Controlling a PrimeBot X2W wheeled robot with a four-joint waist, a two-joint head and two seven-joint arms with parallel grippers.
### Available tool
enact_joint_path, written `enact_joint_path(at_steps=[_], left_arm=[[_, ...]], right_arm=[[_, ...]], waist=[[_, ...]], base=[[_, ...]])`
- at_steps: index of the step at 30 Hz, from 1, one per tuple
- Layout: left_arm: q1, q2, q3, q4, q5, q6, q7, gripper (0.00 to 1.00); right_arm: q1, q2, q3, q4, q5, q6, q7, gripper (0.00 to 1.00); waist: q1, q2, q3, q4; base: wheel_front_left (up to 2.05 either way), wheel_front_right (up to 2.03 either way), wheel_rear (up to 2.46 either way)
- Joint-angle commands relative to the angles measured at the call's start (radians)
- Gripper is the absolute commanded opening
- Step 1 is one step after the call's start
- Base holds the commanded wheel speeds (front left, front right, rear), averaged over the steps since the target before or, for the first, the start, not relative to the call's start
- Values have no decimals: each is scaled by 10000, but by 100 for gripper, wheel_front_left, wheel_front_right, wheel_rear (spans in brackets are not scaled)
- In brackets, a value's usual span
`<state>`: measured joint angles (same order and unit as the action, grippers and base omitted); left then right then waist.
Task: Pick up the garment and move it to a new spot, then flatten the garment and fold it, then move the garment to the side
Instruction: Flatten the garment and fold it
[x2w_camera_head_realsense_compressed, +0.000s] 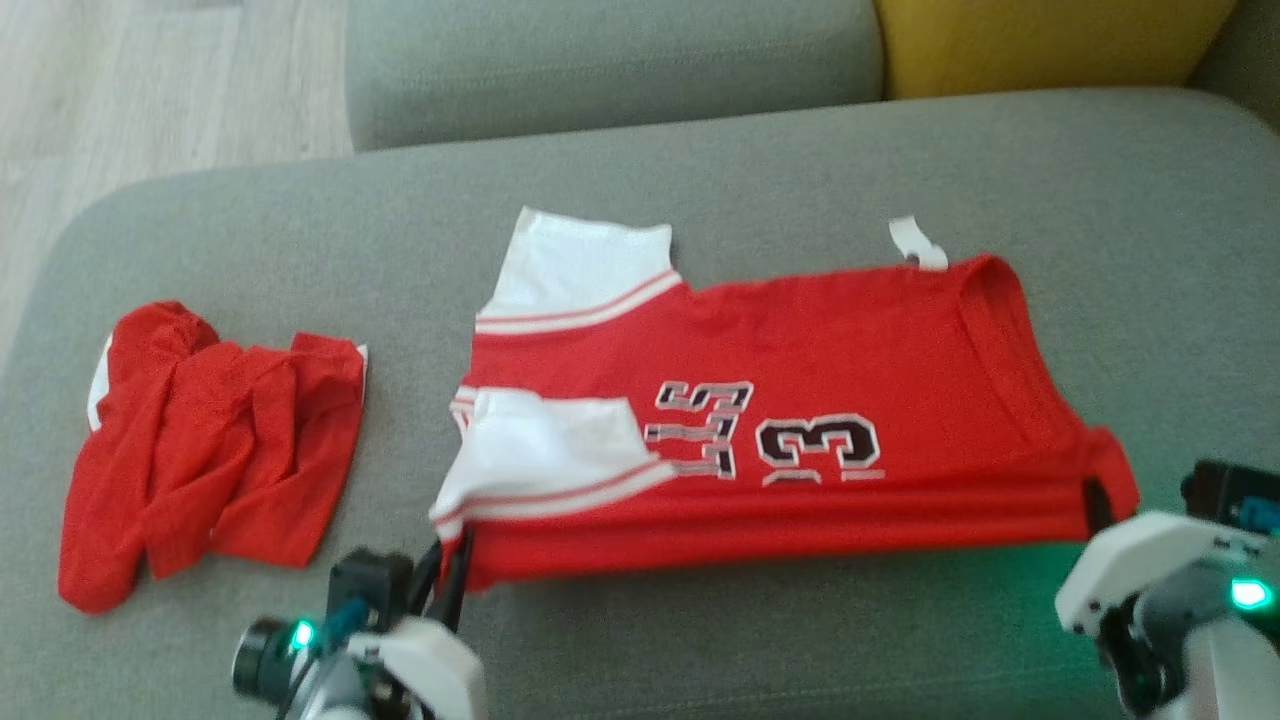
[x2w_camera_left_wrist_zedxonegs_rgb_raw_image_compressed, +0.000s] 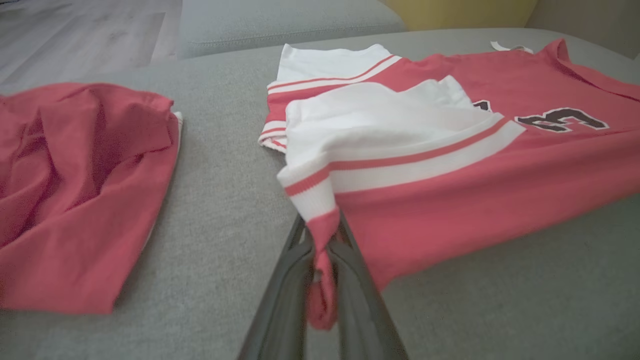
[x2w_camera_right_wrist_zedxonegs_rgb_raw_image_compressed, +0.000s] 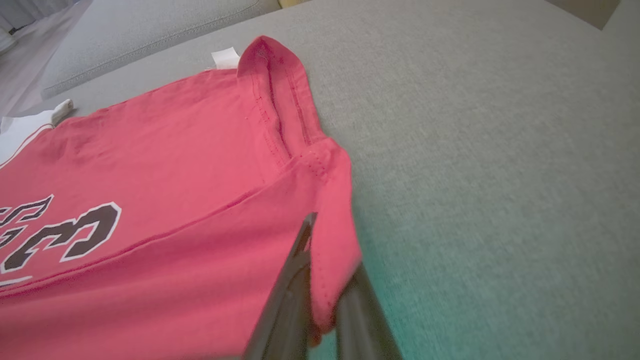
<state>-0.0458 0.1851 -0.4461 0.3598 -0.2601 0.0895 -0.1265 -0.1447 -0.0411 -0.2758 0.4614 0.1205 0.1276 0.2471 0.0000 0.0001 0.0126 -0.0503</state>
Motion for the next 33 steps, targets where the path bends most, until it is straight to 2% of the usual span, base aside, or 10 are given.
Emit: enact_joint_path(at_steps=[1, 10, 11, 12, 13, 22, 25, 30, 33], left_arm=[[-217, 350, 459, -276, -82, 188, -8, 0], [497, 545, 322, -994, -165, 343, 385, 0], [495, 542, 309, -1002, -156, 367, 393, 24], [463, 538, 300, -1000, -125, 409, 380, 56], [416, 524, 303, -996, -103, 454, 350, 99], [-440, 505, 759, -1300, -52, 893, -290, 100], [-1103, 589, 904, -1462, 23, 898, -477, 100], [-2825, 844, 1003, -1415, 78, 451, -333, 100], [-4092, 1130, 730, -946, 214, -256, 75, 100]], right_arm=[[-150, -150, 120, -456, 62, 31, 9, 0], [821, -102, -16, -2006, 228, 31, 942, 0], [829, -99, -77, -2119, 157, 31, 910, 92], [814, -97, -150, -2194, 124, 31, 886, 100], [793, -96, -158, -2250, 110, 31, 864, 100], [-209, -93, 46, -2820, -105, 31, -393, 100], [-745, -92, 209, -2895, -290, 31, -875, 100], [-1809, -92, 530, -2854, -631, 31, -1342, 100], [-2478, -92, 759, -2728, -816, 31, -1457, 100]], waist=[[0, -1, -96, -46], [0, -1, -152, -126], [0, -1, -139, -130], [0, -1, -119, -133], [0, -1, -100, -132], [0, -1, 502, -183], [0, -1, 879, -174], [0, -1, 1707, -167], [0, -1, 2194, -229]], base=[[0, 0, 0], [0, 0, 0], [0, 0, 0], [0, 0, 0], [0, 0, 0], [0, 0, 0], [0, 0, 0], [0, 0, 0], [0, 0, 0]])
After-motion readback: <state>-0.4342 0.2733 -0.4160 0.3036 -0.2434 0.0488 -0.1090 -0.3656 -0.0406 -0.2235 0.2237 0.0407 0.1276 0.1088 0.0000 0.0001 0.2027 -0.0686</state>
